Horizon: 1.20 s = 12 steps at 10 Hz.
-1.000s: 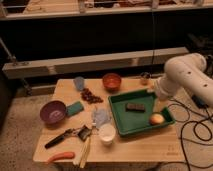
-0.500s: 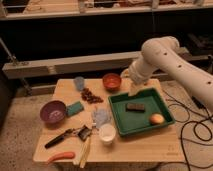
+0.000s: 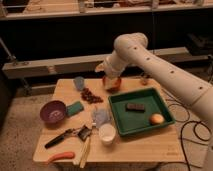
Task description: Place grapes in purple bowl
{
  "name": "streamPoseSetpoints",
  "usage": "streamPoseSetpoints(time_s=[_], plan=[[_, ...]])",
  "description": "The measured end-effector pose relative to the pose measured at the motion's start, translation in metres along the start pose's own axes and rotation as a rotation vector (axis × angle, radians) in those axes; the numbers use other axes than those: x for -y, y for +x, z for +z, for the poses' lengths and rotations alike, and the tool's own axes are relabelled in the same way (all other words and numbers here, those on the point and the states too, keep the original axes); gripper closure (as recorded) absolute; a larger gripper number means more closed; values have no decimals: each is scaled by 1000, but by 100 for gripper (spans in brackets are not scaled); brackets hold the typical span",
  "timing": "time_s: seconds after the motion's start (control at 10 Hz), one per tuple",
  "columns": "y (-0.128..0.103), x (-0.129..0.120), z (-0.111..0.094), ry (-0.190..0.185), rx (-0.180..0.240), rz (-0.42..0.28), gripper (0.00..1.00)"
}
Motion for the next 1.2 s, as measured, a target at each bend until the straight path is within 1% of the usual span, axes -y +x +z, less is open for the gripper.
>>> streamPoseSetpoints(time_s=[0.1,0.2,0.3,0.5,0.8,0.9,1.0,1.2], plan=[[-7,14,19,4,-2,-7,35],[-11,29,41,5,-18,-7,35],[-12,35,50,5,-27,-7,35],[-10,35,51,6,-30,-3,35],[-12,36,52,4,-28,-6,35],[-8,34,50,-8,-37,8,35],[-3,31,56,-26,-42,26,35],[6,25,75,-47,-45,74,35]])
